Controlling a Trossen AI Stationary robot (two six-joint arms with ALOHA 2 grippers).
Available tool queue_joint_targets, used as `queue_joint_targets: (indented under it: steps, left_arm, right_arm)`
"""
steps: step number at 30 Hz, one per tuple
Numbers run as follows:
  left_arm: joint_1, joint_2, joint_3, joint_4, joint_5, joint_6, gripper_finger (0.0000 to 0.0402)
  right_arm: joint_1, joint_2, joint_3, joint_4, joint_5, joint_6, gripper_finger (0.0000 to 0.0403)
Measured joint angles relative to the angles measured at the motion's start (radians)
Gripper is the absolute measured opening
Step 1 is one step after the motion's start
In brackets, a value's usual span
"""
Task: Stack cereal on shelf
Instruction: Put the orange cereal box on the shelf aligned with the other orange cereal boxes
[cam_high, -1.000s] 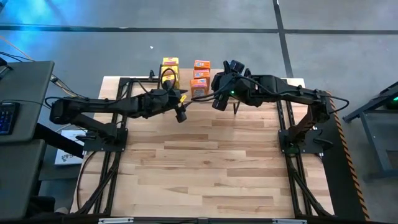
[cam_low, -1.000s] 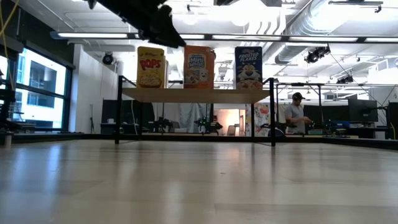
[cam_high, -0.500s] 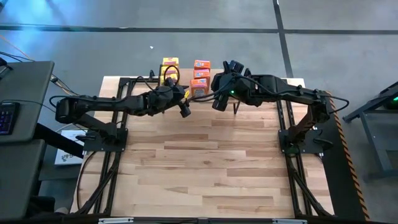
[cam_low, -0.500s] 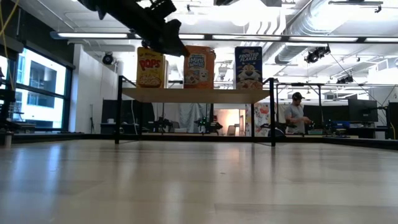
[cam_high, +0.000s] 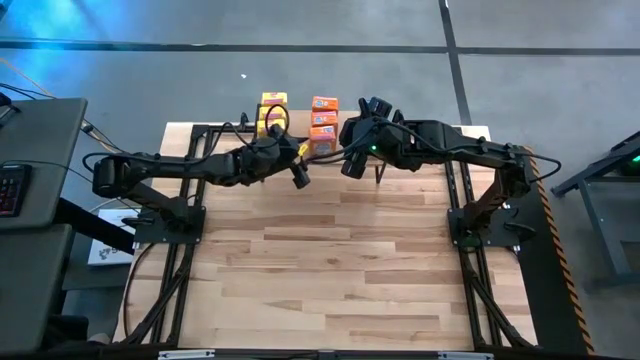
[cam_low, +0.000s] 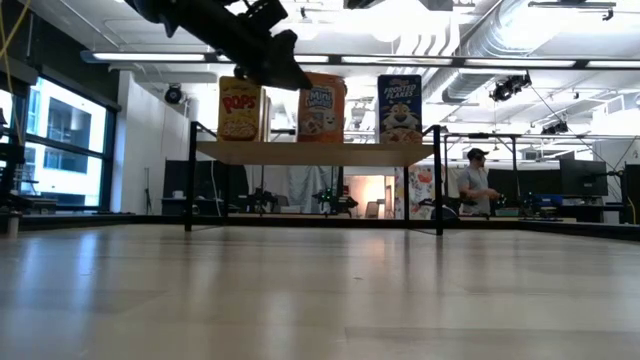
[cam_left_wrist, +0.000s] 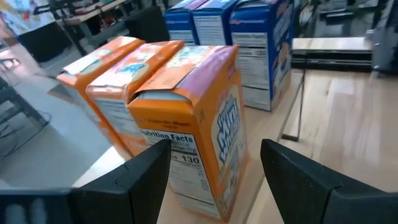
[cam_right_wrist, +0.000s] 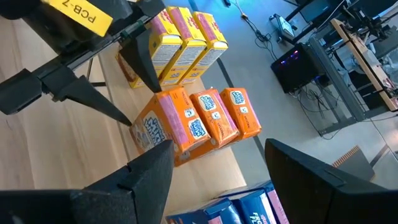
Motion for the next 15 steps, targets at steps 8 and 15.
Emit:
queue_joint_targets:
  steps: [8, 15]
  left_arm:
    - [0.005, 0.0, 0.0, 0.011, 0.022, 0.0, 0.0241]
    - [0.012, -0.004, 0.0, 0.007, -0.009, 0.004, 0.0241]
  right_arm:
    - [0.0, 0.0, 0.0, 0.0, 0.0, 0.0, 0.0245]
    - [0.0, 0.0, 0.0, 0.0, 0.0, 0.0, 0.0245]
